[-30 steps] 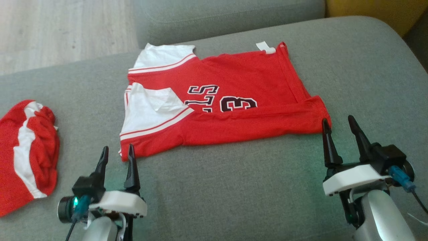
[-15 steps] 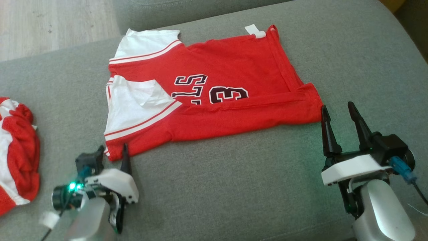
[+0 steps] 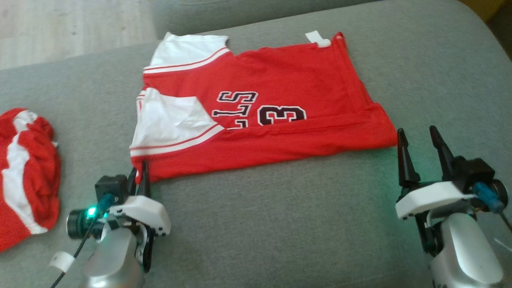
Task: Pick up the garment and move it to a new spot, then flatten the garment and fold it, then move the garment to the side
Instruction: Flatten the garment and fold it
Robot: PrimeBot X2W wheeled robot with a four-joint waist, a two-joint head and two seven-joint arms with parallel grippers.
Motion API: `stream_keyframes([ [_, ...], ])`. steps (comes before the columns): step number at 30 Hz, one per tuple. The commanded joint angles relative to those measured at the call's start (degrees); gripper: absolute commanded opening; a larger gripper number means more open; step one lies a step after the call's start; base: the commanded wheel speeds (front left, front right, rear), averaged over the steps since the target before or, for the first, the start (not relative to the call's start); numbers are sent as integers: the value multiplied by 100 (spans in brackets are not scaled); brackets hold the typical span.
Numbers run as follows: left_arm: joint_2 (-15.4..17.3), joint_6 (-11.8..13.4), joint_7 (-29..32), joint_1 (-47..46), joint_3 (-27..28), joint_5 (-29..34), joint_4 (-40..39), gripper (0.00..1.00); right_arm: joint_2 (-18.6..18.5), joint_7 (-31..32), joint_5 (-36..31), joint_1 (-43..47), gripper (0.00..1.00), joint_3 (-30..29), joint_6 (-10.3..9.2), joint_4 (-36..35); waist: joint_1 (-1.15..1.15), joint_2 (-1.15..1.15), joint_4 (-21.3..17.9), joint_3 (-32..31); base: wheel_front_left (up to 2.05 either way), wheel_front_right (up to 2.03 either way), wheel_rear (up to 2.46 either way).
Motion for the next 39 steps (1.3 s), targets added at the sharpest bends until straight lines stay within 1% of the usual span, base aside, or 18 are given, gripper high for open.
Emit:
stream_keyframes([
  [1,142,44,-109,-103,152,52,-234,0,17,51,-61,-277,100,49,-4,-82,-1,0,117,-37,0,0,0],
  [5,121,24,-181,6,136,116,-725,0,68,267,-243,-456,100,-266,-4,315,-1,0,336,-76,0,0,0],
  [10,61,-10,-188,305,69,218,-1345,0,127,586,-504,-747,100,-747,-4,978,-1,0,571,-95,0,0,0],
  [13,17,-24,-189,469,4,259,-1566,0,147,755,-467,-941,100,-928,-4,1413,-1,0,675,-75,0,0,0],
  [14,1,-37,-189,511,-28,271,-1612,0,149,784,-420,-1004,100,-907,-4,1559,-1,0,710,-60,0,0,0],
  [15,1,-37,-189,511,-28,271,-1612,0,149,784,-420,-1004,100,-907,-4,1559,-1,0,710,-60,0,0,0],
  [22,-61,-26,-190,652,-97,281,-1781,0,152,853,-91,-1383,100,-621,-4,2577,-1,0,819,22,0,0,0],
  [24,-57,-13,-190,695,-84,272,-1801,0,152,860,105,-1543,100,-437,-4,3002,-1,0,823,23,0,0,0],
  [27,-30,-3,-190,735,-64,266,-1798,0,152,822,280,-1678,100,-242,-4,3377,-1,0,819,-12,0,0,0],
  [28,-20,4,-190,745,-55,264,-1796,0,152,796,339,-1714,63,-180,-4,3484,-1,0,821,-32,0,0,0],
  [29,-10,11,-190,754,-46,260,-1796,0,153,770,405,-1750,0,-118,-4,3582,-1,0,820,-47,0,0,0],
  [31,9,19,-190,774,-34,254,-1791,0,153,661,490,-1805,0,-38,-4,3738,-1,0,821,-84,0,0,0],
  [33,29,26,-190,802,-23,245,-1777,0,153,506,424,-1845,0,-32,-4,3864,-1,0,814,-133,0,0,0],
  [36,50,37,-190,865,-19,238,-1743,0,135,271,62,-1868,0,-102,-4,3971,-1,0,797,-228,0,0,0],
  [39,62,45,-190,958,-29,236,-1710,0,13,125,-356,-1828,0,-227,-4,3975,-1,0,777,-356,0,0,0],
])
